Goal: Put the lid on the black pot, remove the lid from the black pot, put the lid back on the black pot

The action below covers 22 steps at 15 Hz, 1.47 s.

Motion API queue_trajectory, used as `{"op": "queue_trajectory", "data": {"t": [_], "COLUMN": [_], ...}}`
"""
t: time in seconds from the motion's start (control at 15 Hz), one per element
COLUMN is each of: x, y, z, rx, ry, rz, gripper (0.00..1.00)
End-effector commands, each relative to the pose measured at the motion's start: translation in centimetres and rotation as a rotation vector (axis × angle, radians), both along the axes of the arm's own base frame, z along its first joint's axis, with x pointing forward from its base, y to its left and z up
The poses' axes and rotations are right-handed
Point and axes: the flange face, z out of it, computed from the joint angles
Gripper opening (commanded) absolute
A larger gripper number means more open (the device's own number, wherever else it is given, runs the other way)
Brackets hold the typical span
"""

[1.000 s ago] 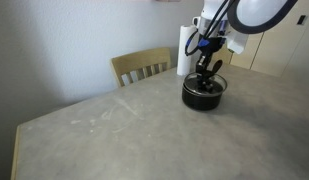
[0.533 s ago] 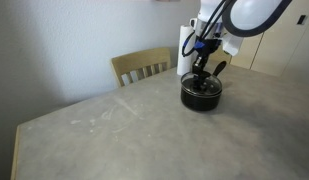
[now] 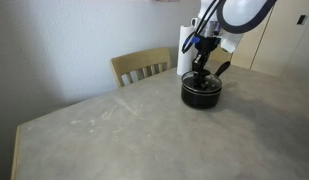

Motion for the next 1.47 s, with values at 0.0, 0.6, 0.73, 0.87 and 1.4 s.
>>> {"op": "queue_trajectory", "data": {"t": [0.0,0.6,0.73,0.87,1.4], "x": [0.5,0.4,0.3,0.3,0.0], "y": [-1.5,-1.3,-1.4,-1.8,-0.3], "z": [-0.9,0.0,0.2,0.3,0.3], "rx": [0.028,0.026,0.024,0.022,0.033], "ry": [0.059,0.095,0.096,0.097,0.114], "rz": [-0.022,-0.049,-0.057,-0.069,-0.077], "gripper": [0.13,0.13,0.13,0.13,0.13]}}
